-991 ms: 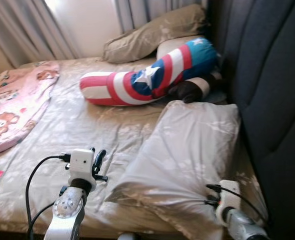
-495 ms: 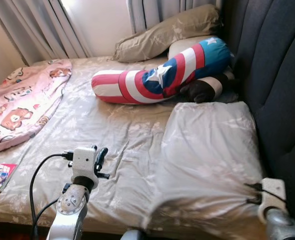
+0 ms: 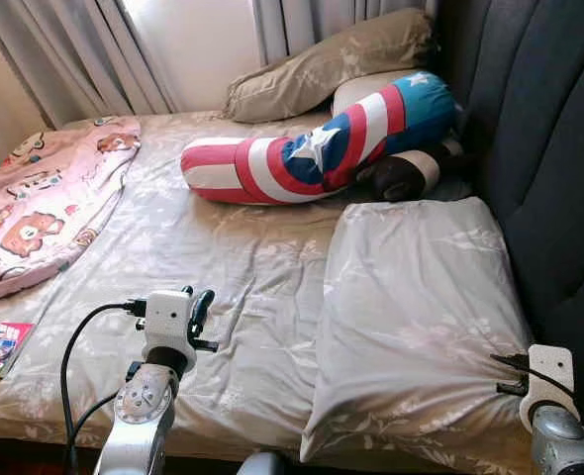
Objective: Clean up the room
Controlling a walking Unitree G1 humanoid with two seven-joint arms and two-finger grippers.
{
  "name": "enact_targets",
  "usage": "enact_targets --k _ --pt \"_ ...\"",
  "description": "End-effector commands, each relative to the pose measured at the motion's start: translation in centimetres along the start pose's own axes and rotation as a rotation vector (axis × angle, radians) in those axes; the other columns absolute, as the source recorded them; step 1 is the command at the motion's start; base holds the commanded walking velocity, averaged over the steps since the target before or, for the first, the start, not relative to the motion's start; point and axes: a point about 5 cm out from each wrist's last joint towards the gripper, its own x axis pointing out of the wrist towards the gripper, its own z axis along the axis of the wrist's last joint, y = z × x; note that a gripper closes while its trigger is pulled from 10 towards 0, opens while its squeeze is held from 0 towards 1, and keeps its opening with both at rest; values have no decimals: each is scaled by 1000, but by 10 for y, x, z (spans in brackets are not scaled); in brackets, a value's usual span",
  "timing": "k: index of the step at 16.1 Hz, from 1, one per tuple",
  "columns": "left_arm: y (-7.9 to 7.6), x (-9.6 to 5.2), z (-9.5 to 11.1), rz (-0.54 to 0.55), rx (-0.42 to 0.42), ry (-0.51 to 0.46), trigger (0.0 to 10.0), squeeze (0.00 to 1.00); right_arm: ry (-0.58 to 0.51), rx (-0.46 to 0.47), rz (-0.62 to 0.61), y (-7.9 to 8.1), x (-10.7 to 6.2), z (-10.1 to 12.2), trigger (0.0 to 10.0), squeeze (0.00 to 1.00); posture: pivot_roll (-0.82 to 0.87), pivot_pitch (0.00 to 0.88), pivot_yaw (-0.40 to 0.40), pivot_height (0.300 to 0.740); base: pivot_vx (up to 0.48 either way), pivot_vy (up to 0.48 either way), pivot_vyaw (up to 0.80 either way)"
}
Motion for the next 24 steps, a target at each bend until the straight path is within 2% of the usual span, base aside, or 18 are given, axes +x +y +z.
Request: enact_targets --k 1,7,8,9,11,12,13,17,18,20,21,22,23,24 --pt "6 -3 -2 16 7 4 10000 0 -95 16 -79 -11 2 20 0 0 -31 0 103 661 0 0 0" --pt "4 -2 -3 11 7 4 10000 0 -98 0 -97 -14 1 17 0 0 -32 0 106 661 0 0 0" --pt "4 -2 -3 12 7 3 10000 0 -99 -1 -100 -12 1 17 3569 0 -27 0 105 661 0 0 0" --pt "4 -2 -3 13 6 4 10000 0 -103 0 -96 -9 0 16 10000 0 -26 0 106 661 0 0 0" --pt "5 -3 -3 14 8 5 10000 0 -109 10 -79 -4 0 16 10000 0 -24 0 106 661 0 0 0" --pt "5 -3 -3 14 9 5 10000 0 -112 17 -73 -2 0 17 10000 957 -22 0 106 661 0 0 0" --pt "6 -3 -3 15 10 5 10000 0 -120 25 -61 1 -1 17 10000 1000 -21 0 107 661 0 0 0" --pt "5 -3 -3 13 10 5 10000 0 -137 36 -56 4 -1 18 10000 1000 -20 0 108 661 0 0 0" --pt "5 -3 -3 11 8 5 10000 0 -234 83 2 11 -3 30 10000 1000 -21 0 108 661 0 0 0" --pt "5 -3 -3 11 6 6 10000 0 -314 101 58 19 -6 39 10000 1000 -24 0 109 661 0 0 0" --pt "5 -2 -3 11 5 6 10000 0 -330 108 75 23 -8 40 10000 843 -24 0 109 661 0 0 0" --pt "4 -2 -4 12 -3 8 10000 0 -425 136 173 42 -16 49 10000 361 -23 0 105 661 0 0 0" --pt "3 -2 -5 14 -8 10 10000 0 -455 144 204 48 -19 51 10000 0 -23 0 104 661 0 0 0" --pt "4 -2 -7 19 -13 14 10000 0 -480 160 234 55 -23 53 10000 0 -24 0 104 661 0 0 0"
